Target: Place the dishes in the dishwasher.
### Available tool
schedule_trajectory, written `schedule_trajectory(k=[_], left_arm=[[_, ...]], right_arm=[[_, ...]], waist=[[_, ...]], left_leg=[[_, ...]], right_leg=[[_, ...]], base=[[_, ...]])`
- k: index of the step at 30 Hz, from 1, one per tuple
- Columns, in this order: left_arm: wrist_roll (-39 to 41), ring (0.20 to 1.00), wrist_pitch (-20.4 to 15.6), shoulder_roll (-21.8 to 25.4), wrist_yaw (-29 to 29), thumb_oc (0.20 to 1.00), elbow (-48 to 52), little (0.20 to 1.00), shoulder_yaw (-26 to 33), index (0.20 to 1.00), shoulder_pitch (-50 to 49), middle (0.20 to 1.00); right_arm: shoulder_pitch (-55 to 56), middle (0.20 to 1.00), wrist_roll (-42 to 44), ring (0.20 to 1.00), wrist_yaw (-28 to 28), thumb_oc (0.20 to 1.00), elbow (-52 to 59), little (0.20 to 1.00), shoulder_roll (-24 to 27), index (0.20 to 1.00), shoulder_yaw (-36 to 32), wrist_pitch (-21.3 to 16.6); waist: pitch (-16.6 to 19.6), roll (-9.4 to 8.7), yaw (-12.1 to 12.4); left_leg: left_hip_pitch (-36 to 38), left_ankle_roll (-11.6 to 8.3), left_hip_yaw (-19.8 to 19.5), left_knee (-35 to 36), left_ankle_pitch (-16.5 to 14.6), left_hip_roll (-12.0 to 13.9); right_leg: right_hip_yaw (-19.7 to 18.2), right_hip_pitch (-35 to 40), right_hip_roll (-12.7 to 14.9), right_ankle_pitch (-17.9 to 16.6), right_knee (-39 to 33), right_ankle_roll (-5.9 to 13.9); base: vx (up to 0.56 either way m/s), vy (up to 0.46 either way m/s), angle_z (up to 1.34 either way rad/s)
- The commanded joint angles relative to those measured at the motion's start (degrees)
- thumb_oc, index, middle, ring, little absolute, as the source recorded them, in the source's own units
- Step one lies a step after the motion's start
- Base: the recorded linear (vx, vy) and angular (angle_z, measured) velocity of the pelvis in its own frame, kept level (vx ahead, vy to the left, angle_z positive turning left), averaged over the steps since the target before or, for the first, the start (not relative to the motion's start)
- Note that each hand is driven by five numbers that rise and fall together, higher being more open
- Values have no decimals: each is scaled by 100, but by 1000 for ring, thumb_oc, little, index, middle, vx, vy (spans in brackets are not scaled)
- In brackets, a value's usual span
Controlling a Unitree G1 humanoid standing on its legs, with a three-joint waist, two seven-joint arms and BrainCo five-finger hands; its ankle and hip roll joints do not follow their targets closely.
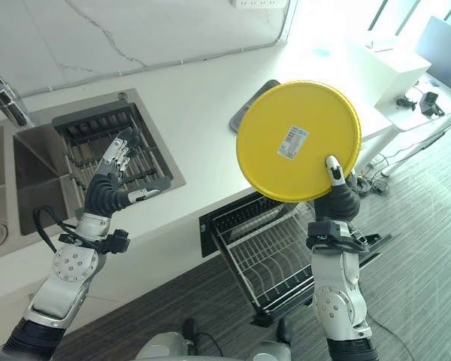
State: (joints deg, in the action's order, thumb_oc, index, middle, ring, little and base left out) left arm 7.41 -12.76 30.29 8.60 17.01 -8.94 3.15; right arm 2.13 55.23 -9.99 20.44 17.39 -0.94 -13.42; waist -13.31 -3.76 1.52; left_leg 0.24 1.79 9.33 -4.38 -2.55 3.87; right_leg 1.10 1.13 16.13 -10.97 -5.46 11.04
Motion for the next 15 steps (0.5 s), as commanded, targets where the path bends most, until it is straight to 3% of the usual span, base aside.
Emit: schedule_trajectory(k=[1,4,8,11,13,15], left_arm=[[-198,1000,-159,339,-46,1000,825,1000,62,1000,61,1000],[-263,1000,-225,414,159,1000,863,1000,148,1000,-139,1000],[-2,1000,-262,257,319,1000,737,1000,323,1000,-328,1000],[197,1000,-312,222,261,1000,692,1000,386,1000,-419,1000],[318,1000,-446,169,236,1000,730,1000,509,1000,-630,1000],[426,1000,-480,178,199,1000,719,1000,550,1000,-707,1000]], right_arm=[[-404,200,99,200,10,200,769,200,71,200,-276,-770],[-417,200,16,200,102,200,802,200,181,200,-91,-868],[-535,200,-354,200,-90,200,808,200,431,200,100,-581],[-492,200,-1230,200,-438,200,801,200,622,200,-3,-638],[-345,200,-2082,200,-655,200,817,200,888,200,-238,-781],[-265,200,-2588,200,-840,200,823,200,914,200,-316,-838]], waist=[[253,-178,68],[333,-106,187],[403,209,138],[415,286,42],[395,255,-47],[420,299,-99]], left_leg=[[-70,-383,-242,225,-15,329],[39,-616,-241,784,432,689],[-126,-934,-174,938,828,1039],[-81,-963,258,858,891,1018],[-104,-772,496,344,459,563],[101,-742,650,704,571,548]], right_leg=[[632,315,-357,379,73,-36],[951,369,-511,605,46,-3],[1091,338,-754,872,46,-246],[1315,407,-751,901,46,-283],[1472,384,-635,795,46,-253],[1602,371,-596,737,46,-191]], base=[[-78,-564,96],[-76,-573,-2],[-76,-227,-1],[-27,-6,39],[-53,132,57],[16,237,46]])
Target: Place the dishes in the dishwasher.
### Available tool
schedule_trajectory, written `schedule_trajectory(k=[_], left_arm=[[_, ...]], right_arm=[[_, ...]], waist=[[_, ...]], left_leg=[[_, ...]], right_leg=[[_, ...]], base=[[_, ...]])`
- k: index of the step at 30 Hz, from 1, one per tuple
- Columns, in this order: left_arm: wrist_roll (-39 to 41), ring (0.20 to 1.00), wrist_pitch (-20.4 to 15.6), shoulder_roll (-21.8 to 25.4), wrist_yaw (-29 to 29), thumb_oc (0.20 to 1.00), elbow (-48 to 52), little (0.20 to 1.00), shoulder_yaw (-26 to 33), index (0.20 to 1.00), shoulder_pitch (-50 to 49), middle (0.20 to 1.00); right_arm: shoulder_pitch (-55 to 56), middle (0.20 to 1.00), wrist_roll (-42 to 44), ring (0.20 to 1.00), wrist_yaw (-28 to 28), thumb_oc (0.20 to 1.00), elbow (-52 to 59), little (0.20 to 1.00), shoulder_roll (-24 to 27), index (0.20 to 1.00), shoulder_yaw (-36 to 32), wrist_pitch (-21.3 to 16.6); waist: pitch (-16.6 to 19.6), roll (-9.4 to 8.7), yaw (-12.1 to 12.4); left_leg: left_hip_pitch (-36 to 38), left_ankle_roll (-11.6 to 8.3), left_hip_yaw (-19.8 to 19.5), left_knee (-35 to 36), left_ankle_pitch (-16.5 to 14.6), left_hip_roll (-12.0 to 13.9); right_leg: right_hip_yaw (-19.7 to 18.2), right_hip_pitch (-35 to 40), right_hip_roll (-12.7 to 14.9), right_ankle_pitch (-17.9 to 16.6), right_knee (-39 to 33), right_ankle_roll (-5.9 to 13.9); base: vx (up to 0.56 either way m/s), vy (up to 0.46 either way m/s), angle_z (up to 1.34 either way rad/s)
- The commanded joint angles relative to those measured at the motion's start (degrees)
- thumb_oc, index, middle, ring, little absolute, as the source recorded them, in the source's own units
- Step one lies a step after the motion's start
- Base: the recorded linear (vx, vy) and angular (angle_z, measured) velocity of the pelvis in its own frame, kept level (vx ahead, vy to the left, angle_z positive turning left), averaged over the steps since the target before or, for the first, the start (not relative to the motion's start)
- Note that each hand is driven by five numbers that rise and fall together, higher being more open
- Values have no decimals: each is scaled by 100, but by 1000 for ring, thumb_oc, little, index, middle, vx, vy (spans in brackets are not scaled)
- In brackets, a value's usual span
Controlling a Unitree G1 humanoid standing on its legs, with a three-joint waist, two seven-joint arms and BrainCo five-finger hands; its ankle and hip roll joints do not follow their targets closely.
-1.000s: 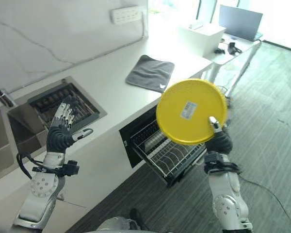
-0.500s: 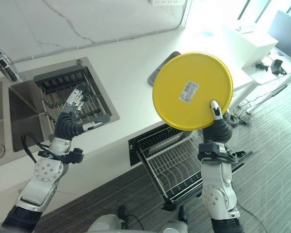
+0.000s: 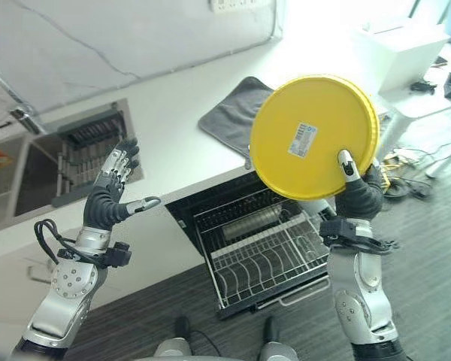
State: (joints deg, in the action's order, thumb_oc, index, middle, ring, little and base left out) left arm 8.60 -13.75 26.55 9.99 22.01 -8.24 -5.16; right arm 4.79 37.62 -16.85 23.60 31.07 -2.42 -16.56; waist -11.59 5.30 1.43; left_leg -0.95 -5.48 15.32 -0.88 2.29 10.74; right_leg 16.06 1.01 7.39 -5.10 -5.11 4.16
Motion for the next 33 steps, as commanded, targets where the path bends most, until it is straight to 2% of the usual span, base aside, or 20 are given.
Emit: schedule_trajectory(k=[1,3,6,9,10,11,12,14,15,19,21,24,28,29,31,32,33], left_arm=[[274,1000,-412,557,156,1000,163,1000,466,1000,66,1000],[150,1000,-405,597,289,1000,134,1000,399,1000,46,1000],[78,1000,-409,738,336,1000,32,1000,380,1000,-12,1000],[23,1000,-441,864,308,1000,-189,1000,238,1000,-69,1000],[-77,1000,-491,880,326,1000,-257,1000,181,1000,-87,1000],[-161,1000,-528,964,388,1000,-326,1000,121,1000,-83,1000],[-132,1000,-588,1029,508,1000,-397,1000,114,1000,-93,1000],[71,1000,-728,1165,713,1000,-600,1000,142,1000,-196,1000],[174,1000,-728,1193,801,1000,-780,1000,179,1000,-334,1000],[367,1000,-666,1130,1320,1000,-1379,1000,84,1000,-667,1000],[444,1000,-626,1032,1449,1000,-1673,1000,94,1000,-856,1000],[452,1000,-803,857,1681,1000,-2431,1000,55,1000,-1067,1000],[584,1000,-959,621,1669,1000,-3066,1000,142,1000,-1175,1000],[563,1000,-1209,361,1665,1000,-3703,1000,252,1000,-1255,1000],[498,1000,-1343,255,1636,1000,-4025,1000,326,1000,-1273,1000],[442,1000,-1424,148,1545,1000,-4337,1000,404,1000,-1302,1000],[445,1000,-1444,138,1536,1000,-4372,1000,407,1000,-1305,1000]], right_arm=[[-513,200,-1412,200,-429,200,481,200,-455,200,-197,-624],[-426,200,-1988,200,-864,200,472,200,-410,200,-271,-646],[-294,200,-3381,200,-1661,200,294,200,-293,200,-424,-694],[-305,200,-4665,200,-2540,200,81,200,-59,200,-500,-674],[-359,200,-5184,200,-2906,200,-6,200,51,200,-506,-675],[-424,200,-6172,200,-3531,200,-106,200,271,200,-522,-640],[-467,200,-6922,200,-4094,200,-234,200,470,200,-504,-619],[-471,200,-7827,200,-4902,200,-376,200,781,200,-470,-517],[-498,200,-8452,200,-5382,200,-474,200,1063,200,-491,-304],[-609,200,-9134,200,-5944,200,-708,200,1567,200,-526,303],[-557,200,-9269,200,-6036,200,-733,200,1671,200,-569,577],[-392,200,-9511,200,-6234,200,-933,200,1739,200,-557,821],[-228,200,-9707,200,-6233,200,-1109,200,1725,200,-450,622],[-54,200,-9980,200,-6093,200,-1183,200,1712,200,-332,329],[47,200,-10120,200,-5995,200,-1262,200,1762,200,-223,172],[184,200,-10301,200,-5971,200,-1474,200,1834,200,-56,-63],[188,200,-10309,200,-5983,200,-1499,200,1840,200,-39,-79]], waist=[[259,-585,-78],[281,-596,-108],[259,-683,-46],[198,-741,41],[179,-755,52],[169,-766,78],[185,-763,121],[211,-768,183],[261,-814,260],[386,-902,430],[425,-906,440],[510,-866,415],[563,-811,388],[606,-785,366],[619,-787,349],[627,-799,333],[628,-799,330]], left_leg=[[329,48,-177,557,76,-239],[371,98,-157,588,-29,-299],[360,231,-235,588,-164,-458],[281,432,-403,588,-210,-574],[238,459,-478,588,-204,-591],[174,455,-560,588,-205,-603],[146,424,-581,588,-214,-592],[163,406,-565,588,-254,-580],[220,404,-534,588,-306,-574],[350,354,-484,588,-372,-473],[394,341,-489,588,-385,-435],[414,306,-465,588,-367,-368],[435,267,-454,588,-340,-324],[438,240,-501,588,-328,-324],[438,225,-526,588,-328,-327],[439,207,-542,588,-323,-324],[438,206,-545,588,-323,-325]], right_leg=[[27,382,295,114,11,546],[114,385,385,15,30,619],[354,333,509,-34,407,644],[288,92,473,72,1289,601],[148,20,458,54,1299,571],[0,-10,468,72,1034,541],[17,14,510,10,704,545],[96,67,591,-187,393,646],[214,167,597,-264,165,683],[498,355,547,-231,11,713],[486,373,506,-142,11,708],[444,406,421,35,11,709],[449,435,390,118,11,711],[431,452,370,170,11,697],[419,455,361,192,11,688],[425,465,353,208,11,691],[427,465,352,209,11,691]], base=[[53,325,41],[32,350,13],[-4,274,5],[-44,143,4],[-96,-2,-3],[-105,-70,5],[-89,-108,18],[-28,-165,14],[10,-224,3],[32,-228,10],[33,-109,11],[25,-58,6],[6,-3,1],[0,0,0],[0,0,0],[-9,-7,5],[-19,-12,9]])
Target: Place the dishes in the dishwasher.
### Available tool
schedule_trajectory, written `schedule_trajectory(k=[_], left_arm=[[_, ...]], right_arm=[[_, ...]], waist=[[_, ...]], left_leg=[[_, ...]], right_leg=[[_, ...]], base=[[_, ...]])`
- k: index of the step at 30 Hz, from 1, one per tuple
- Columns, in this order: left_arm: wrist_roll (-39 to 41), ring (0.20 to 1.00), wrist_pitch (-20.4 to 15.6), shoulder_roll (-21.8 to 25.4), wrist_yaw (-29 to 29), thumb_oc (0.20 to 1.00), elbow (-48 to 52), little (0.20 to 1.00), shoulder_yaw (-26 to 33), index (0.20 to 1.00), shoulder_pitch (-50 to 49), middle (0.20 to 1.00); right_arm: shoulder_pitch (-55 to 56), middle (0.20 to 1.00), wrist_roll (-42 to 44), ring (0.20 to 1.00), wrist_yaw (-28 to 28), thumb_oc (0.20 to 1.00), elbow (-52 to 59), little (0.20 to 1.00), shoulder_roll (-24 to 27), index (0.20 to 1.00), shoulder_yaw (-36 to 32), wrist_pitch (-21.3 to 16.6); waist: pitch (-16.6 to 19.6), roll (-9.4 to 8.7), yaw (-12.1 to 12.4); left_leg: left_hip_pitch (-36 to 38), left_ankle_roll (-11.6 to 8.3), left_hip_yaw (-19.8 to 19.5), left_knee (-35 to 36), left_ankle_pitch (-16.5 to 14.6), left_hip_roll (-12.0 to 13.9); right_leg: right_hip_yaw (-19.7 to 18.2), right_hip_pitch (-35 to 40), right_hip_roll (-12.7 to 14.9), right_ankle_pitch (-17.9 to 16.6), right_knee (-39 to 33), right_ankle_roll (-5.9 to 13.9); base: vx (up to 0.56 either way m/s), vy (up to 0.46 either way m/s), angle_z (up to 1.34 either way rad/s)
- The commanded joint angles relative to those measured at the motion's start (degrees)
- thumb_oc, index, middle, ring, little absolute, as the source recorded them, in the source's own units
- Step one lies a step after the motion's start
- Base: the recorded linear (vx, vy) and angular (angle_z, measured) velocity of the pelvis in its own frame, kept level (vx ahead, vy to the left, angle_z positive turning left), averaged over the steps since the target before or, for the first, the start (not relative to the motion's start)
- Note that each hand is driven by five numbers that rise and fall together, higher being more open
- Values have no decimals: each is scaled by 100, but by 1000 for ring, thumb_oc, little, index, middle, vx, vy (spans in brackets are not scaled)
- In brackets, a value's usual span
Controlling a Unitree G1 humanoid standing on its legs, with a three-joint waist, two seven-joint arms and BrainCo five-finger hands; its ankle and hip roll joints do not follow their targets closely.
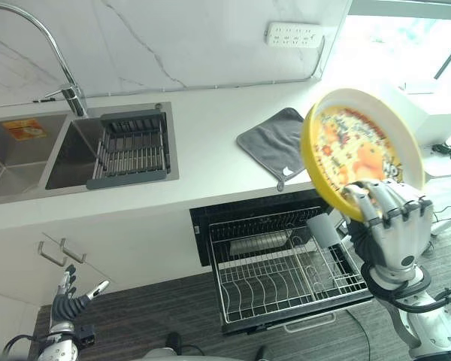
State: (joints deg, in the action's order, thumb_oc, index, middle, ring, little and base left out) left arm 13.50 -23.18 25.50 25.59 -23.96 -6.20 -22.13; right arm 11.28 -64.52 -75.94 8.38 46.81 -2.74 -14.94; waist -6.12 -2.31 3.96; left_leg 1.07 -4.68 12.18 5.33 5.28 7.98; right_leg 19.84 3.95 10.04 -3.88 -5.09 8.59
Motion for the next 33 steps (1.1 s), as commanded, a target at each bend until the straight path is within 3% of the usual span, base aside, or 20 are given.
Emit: schedule_trajectory(k=[1,4,8,11,12,15,20,27,33], left_arm=[[17,1000,-637,114,-67,1000,-188,1000,260,1000,385,1000],[-37,1000,-739,14,-131,1000,-537,1000,396,1000,397,1000],[-412,1000,-783,-116,89,1000,-1161,1000,380,1000,521,1000],[-402,1000,-681,-170,251,1000,-1594,1000,384,1000,829,1000],[-423,1000,-718,-142,257,1000,-1720,1000,358,1000,1006,1000],[-472,1000,-619,-3,315,1000,-1652,1000,159,1000,1235,1000],[-438,1000,-667,-19,273,1000,-1707,1000,163,1000,1027,1000],[-344,1000,-849,-23,56,1000,-1797,1000,290,1000,650,1000],[-393,1000,-951,120,-44,1000,-1852,1000,96,1000,563,1000]], right_arm=[[-397,200,-288,200,-80,200,-239,200,314,200,199,-491],[-342,200,-515,200,-143,200,-528,200,369,200,448,-723],[-598,200,-851,200,-734,200,-1607,200,282,200,1198,-610],[-1034,200,-926,200,-934,200,-1914,200,228,200,1528,-495],[-1252,200,-997,200,-1014,200,-1954,200,240,200,1669,-435],[-1698,200,-1031,200,-953,200,-1945,200,454,200,1816,-376],[-1948,200,-821,200,-760,200,-1917,200,694,200,2024,-300],[-1503,200,-840,200,-495,200,-1824,200,950,200,1833,-1132],[-1894,200,-819,200,148,200,-2036,200,1105,200,2432,-1941]], waist=[[84,-49,73],[81,-67,64],[15,-108,92],[-349,-131,91],[-518,-134,61],[-796,-58,128],[-910,82,178],[-984,125,113],[-1071,69,275]], left_leg=[[236,117,-259,-33,-620,-57],[253,123,-335,-33,-632,-84],[410,196,-410,-33,-630,-167],[-30,203,-463,-1237,-904,-157],[-343,215,-443,-1820,-1159,-97],[-1067,115,-570,-2769,-1417,87],[-1456,49,-716,-3202,-1421,173],[-1461,-9,-679,-3266,-1227,201],[-1376,-33,-714,-3143,-1002,178]], right_leg=[[51,176,84,89,9,256],[12,194,55,105,9,240],[-109,295,-91,264,230,129],[-230,-57,-161,795,1333,-105],[-260,-311,-120,998,1734,-192],[-206,-827,62,1324,2484,-392],[-227,-1185,157,1450,3003,-504],[-305,-1029,70,1385,2788,-510],[-264,-793,-49,1334,2557,-501]], base=[[-8,-7,7],[19,-8,8],[64,-17,3],[-57,-34,-3],[-132,-57,2],[-163,-28,3],[-41,31,-8],[50,40,-1],[47,-12,0]])
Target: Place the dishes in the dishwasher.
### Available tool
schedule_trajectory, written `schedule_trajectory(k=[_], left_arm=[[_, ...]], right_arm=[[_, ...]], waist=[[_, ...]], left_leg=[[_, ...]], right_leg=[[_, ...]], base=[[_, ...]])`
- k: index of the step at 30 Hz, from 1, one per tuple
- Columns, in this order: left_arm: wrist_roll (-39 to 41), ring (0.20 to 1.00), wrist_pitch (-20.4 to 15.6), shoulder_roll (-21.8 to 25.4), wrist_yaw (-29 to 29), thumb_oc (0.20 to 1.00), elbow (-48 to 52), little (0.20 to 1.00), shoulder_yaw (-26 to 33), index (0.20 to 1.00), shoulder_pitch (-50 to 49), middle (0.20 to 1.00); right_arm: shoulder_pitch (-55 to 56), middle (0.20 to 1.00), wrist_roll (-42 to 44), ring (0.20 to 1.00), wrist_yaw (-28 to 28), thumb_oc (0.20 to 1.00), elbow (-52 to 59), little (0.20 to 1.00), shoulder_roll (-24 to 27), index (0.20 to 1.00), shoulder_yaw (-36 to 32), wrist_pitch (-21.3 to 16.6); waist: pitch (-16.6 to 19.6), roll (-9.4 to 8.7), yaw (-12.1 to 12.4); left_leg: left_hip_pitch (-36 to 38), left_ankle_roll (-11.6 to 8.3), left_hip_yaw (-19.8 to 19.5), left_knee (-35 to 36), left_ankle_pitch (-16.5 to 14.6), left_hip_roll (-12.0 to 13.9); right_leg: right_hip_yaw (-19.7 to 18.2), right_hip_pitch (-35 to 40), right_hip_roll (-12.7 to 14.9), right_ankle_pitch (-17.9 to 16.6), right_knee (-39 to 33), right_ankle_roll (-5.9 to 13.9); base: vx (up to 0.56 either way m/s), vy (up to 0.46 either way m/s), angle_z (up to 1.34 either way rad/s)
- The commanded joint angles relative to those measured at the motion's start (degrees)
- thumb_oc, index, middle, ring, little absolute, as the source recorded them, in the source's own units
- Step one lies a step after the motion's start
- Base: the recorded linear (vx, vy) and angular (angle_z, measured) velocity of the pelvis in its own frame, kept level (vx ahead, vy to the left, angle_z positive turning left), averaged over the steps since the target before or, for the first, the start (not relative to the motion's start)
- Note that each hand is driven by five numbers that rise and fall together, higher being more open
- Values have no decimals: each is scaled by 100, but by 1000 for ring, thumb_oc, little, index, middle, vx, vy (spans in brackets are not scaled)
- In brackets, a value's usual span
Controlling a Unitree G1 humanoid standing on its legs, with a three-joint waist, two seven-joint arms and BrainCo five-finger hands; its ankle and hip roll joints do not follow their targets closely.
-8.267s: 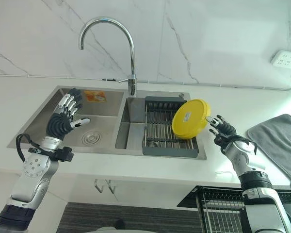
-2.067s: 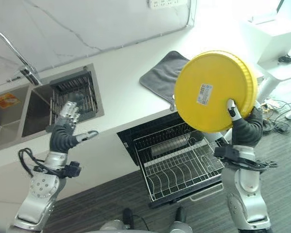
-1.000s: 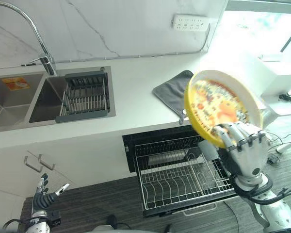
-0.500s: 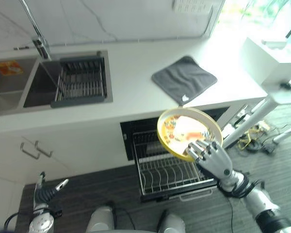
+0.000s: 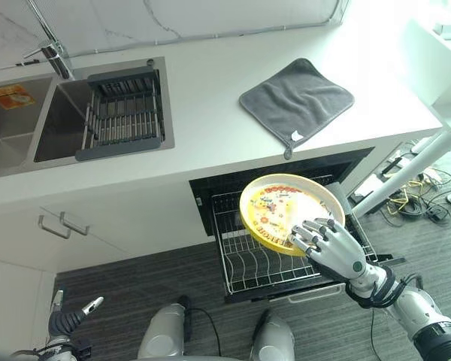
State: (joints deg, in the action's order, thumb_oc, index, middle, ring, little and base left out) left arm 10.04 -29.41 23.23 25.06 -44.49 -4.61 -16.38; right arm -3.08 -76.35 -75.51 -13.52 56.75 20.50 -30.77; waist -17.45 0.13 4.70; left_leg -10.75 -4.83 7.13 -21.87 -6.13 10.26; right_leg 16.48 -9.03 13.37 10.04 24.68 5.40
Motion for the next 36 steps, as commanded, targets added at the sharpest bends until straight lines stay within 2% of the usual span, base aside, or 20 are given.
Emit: schedule_trajectory(k=[1,7,11,13,14,18,19,20,21,22,27,29,31,34,36], left_arm=[[-47,1000,-339,372,-9,1000,194,1000,-80,1000,-15,1000],[-123,1000,-289,543,29,1000,241,1000,-154,1000,-63,1000],[-188,1000,-254,652,36,1000,229,1000,-180,1000,-96,1000],[-252,1000,-228,729,13,1000,242,1000,-221,1000,-91,1000],[-281,1000,-196,758,9,1000,262,1000,-252,1000,-79,1000],[-385,1000,-29,852,-15,1000,415,1000,-317,1000,-118,1000],[-409,1000,15,891,-35,1000,462,1000,-317,1000,-128,1000],[-424,1000,58,940,-37,1000,534,1000,-331,1000,-155,1000],[-431,1000,78,949,-41,1000,561,1000,-326,1000,-162,1000],[-414,1000,172,1027,-49,1000,661,1000,-335,1000,-185,1000],[-440,1000,342,1135,-121,1000,850,1000,-293,1000,-257,1000],[-460,1000,473,1230,-198,1000,999,1000,-264,1000,-310,1000],[-485,1000,524,1269,-215,1000,1055,1000,-237,1000,-341,1000],[-547,1000,604,1292,-242,1000,1174,1000,-197,1000,-399,1000],[-595,1000,691,1354,-281,1000,1296,1000,-182,1000,-451,1000]], right_arm=[[-514,200,487,200,253,200,166,200,155,200,208,-425],[-747,200,1122,200,1030,200,23,200,343,200,631,-686],[-878,200,1296,200,1126,200,-172,200,331,200,851,-559],[-1099,200,839,200,1054,200,-295,200,242,200,1094,-521],[-1177,200,920,200,1172,200,-335,200,224,200,1241,-458],[-1504,200,1925,200,2372,200,-865,200,-36,200,1701,-389],[-1537,200,2135,200,2516,200,-973,200,-90,200,1765,-349],[-1594,200,2458,200,2952,200,-1082,200,-150,200,1820,-302],[-1598,200,2526,200,3022,200,-1085,200,-163,200,1825,-275],[-1655,200,2911,200,3411,200,-1181,200,-202,200,1876,-170],[-1709,200,3349,200,4024,200,-1345,200,-283,200,1829,-70],[-1742,200,3769,200,4573,200,-1364,200,-300,200,1818,34],[-1724,200,4066,200,4830,200,-1361,200,-316,200,1783,139],[-1627,200,4163,200,5117,200,-1425,200,-367,200,1680,117],[-1580,200,4039,200,5110,200,-1492,200,-418,200,1689,51]], waist=[[43,-187,231],[-97,-300,359],[-173,-363,446],[-227,-399,529],[-248,-402,574],[-312,-413,714],[-330,-417,744],[-356,-418,776],[-365,-416,783],[-402,-417,824],[-473,-405,879],[-508,-430,930],[-522,-462,954],[-538,-479,979],[-549,-484,1023]], left_leg=[[-194,-17,-219,-415,176,-54],[-287,21,-247,-547,227,-54],[-349,36,-275,-665,235,-26],[-395,48,-294,-748,230,-10],[-424,42,-309,-799,262,3],[-444,56,-359,-907,276,2],[-443,59,-375,-912,284,3],[-459,56,-389,-921,303,-3],[-463,55,-392,-922,312,0],[-487,47,-413,-932,346,-2],[-513,41,-460,-959,398,0],[-492,38,-476,-931,430,1],[-483,45,-485,-943,422,4],[-452,32,-496,-941,461,28],[-420,34,-514,-953,462,29]], right_leg=[[78,529,-402,-62,-443,-189],[82,724,-515,-84,-545,-249],[101,829,-558,-93,-553,-265],[109,887,-599,-93,-552,-276],[120,908,-607,-96,-545,-285],[153,1089,-668,-103,-602,-322],[158,1115,-678,-121,-614,-321],[164,1147,-694,-139,-644,-321],[167,1156,-698,-149,-656,-320],[181,1204,-717,-181,-704,-315],[202,1286,-752,-240,-769,-312],[205,1390,-796,-289,-870,-297],[210,1463,-826,-317,-938,-289],[220,1561,-860,-337,-1004,-284],[227,1630,-881,-348,-1025,-279]], base=[[30,-21,-4],[43,-48,3],[69,-72,11],[57,-85,8],[76,-70,7],[106,-62,2],[86,-73,16],[61,-55,16],[65,-64,10],[45,-46,7],[39,-44,4],[60,-80,13],[52,-74,8],[56,-43,6],[56,-53,1]])
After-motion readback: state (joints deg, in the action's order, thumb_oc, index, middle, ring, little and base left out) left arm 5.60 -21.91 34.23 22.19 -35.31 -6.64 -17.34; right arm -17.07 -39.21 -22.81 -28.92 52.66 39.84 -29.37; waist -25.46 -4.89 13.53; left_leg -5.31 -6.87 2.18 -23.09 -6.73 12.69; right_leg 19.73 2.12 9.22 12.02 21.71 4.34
